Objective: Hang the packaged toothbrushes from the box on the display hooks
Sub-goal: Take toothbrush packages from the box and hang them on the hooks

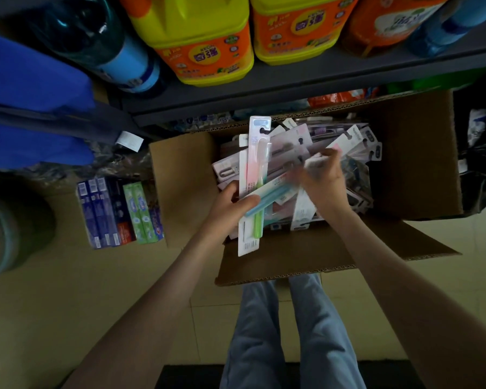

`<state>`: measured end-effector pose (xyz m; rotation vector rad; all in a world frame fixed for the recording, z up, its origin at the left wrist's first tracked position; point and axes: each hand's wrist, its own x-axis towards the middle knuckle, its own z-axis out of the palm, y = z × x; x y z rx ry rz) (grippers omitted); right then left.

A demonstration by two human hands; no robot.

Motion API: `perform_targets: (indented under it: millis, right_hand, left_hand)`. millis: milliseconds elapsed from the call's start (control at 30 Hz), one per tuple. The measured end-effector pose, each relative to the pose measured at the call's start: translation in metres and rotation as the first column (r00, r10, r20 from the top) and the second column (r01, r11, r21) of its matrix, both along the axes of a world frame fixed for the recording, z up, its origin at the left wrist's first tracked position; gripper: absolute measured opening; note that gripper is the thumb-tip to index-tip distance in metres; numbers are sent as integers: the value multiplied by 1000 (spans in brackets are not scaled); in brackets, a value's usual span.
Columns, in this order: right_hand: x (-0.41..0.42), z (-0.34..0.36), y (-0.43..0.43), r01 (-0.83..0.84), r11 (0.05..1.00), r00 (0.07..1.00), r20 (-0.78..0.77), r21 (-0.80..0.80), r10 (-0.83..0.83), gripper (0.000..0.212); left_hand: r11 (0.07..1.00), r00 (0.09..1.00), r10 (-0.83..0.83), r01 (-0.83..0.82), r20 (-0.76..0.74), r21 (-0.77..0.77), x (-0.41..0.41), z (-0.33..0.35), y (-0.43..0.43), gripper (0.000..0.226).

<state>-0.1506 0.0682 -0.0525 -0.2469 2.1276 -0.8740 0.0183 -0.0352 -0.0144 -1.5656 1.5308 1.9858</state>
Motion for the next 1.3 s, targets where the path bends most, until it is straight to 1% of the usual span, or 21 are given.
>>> perform_targets:
  millis: [33,67,100,167,200,233,267,300,333,367,400,433,500,567,633,700,767,933,1067,1200,1300]
  right_hand:
    - [-4,2,1,107,994,994,-4,-28,-107,60]
    - [-8,3,2,177,984,982,-53,-29,-179,63]
    - [-12,0,4,194,981,972,-137,6,-192,71]
    - [-17,-3,10,106,975,957,-286,195,-47,92]
    - [-16,-3,13,61,961,940,-339,269,35,98]
    - [-14,0,14,16,959,914,-392,284,101,98]
    - [-10,4,13,-55,967,888,-432,248,161,93]
    - [-5,9,10,-146,975,877,-434,167,206,84]
    - [1,15,4,-222,974,909,-348,54,227,74]
    - [8,22,-4,-267,962,951,-180,-61,252,68]
    - [14,26,-13,-296,946,954,-1,-134,299,66]
    - [19,28,-21,-315,935,936,110,-162,335,64]
    - [29,30,-35,-335,934,919,174,-129,353,59]
    - [33,37,-44,-316,944,926,184,-96,329,55]
    - [32,42,-47,-340,936,921,170,-88,351,53]
    - [29,54,-49,-343,933,917,178,-110,358,51]
    - [25,71,-50,-341,928,915,174,-148,364,49]
    - [19,121,-54,-266,927,933,172,-265,316,32]
    - [13,171,-50,-203,925,944,187,-322,272,28]
    - [5,233,-42,-183,911,958,140,-370,250,28]
    - [-2,286,-33,-167,896,968,107,-411,229,22]
  left_hand:
    - [1000,1000,7,-7,-6,3,0,0,0,29]
    - [1000,1000,17,-17,-11,4,1,-1,1,28]
    - [1000,1000,27,-27,-12,3,1,-2,1,27]
    - [999,999,34,-34,-14,6,3,-4,2,25]
    - [999,999,33,-33,-15,13,3,-6,3,26]
    - [999,999,28,-28,-19,17,3,-5,4,27]
    - [1000,999,22,-22,-27,16,3,-5,5,28]
    - [1000,999,21,-20,-30,17,2,-5,6,29]
    - [999,999,23,-22,-37,23,0,-7,6,31]
    - [999,998,26,-25,-52,29,-1,-7,6,33]
    - [999,997,19,-17,-71,30,-3,-5,6,35]
    - [1000,996,5,-2,-84,28,-6,-4,6,39]
    - [999,996,-20,23,-87,34,-9,1,3,42]
    - [996,996,4,4,-92,89,-10,9,-1,34]
    - [984,988,55,-29,-144,176,-10,19,-6,29]
    - [972,975,95,-47,-200,230,-6,29,-13,23]
    - [969,963,117,-57,-243,242,-2,41,-20,17]
    - [993,954,4,32,-301,116,-5,84,-31,19]
    - [998,948,-56,61,-315,7,-14,131,-35,22]
    - [995,936,-96,96,-339,-17,-25,188,-33,21]
    - [988,911,-150,151,-384,-27,-33,233,-32,19]
